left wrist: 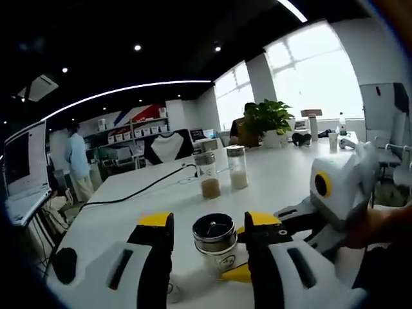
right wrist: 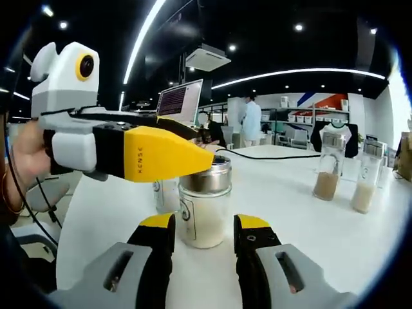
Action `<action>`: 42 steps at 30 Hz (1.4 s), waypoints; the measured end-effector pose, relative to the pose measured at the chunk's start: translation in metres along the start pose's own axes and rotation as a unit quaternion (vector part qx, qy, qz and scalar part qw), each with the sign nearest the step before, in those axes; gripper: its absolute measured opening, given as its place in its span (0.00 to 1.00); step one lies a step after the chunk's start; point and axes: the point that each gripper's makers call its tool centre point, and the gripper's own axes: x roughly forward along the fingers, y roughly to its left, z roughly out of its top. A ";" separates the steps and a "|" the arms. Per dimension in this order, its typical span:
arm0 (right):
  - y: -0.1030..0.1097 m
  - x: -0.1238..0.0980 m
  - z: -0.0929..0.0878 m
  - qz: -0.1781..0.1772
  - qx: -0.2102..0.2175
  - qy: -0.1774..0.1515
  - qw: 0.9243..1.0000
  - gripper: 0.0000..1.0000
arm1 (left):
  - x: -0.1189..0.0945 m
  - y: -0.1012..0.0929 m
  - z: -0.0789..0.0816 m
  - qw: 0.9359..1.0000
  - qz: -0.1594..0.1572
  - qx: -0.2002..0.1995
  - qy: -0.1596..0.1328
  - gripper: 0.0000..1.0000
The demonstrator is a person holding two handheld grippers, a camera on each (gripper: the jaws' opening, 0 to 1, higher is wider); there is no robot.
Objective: Rotate the seasoning bottle until the label or dispensing opening points toward the visible target arrow and the bottle remains upright within the marked orientation range
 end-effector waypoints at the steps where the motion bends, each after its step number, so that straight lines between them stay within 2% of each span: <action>1: -0.001 -0.001 0.000 -0.001 0.000 0.000 1.000 0.35 | 0.000 0.000 0.000 1.000 0.000 -0.001 -0.001 0.47; 18: -0.019 -0.043 0.020 -0.018 -0.004 -0.003 1.000 0.37 | 0.004 0.012 0.012 1.000 0.020 -0.005 -0.016 0.49; 21: -0.028 -0.049 0.020 -0.032 -0.010 0.000 0.999 0.40 | 0.006 0.011 0.013 1.000 0.018 -0.005 -0.015 0.49; 26: -0.041 -0.055 0.020 -0.053 -0.004 -0.004 0.999 0.43 | 0.012 0.005 0.013 1.000 0.008 0.000 -0.012 0.50; 42: -0.066 -0.062 0.017 -0.079 0.005 -0.009 0.997 0.48 | 0.025 0.000 0.015 1.000 -0.007 0.003 -0.007 0.54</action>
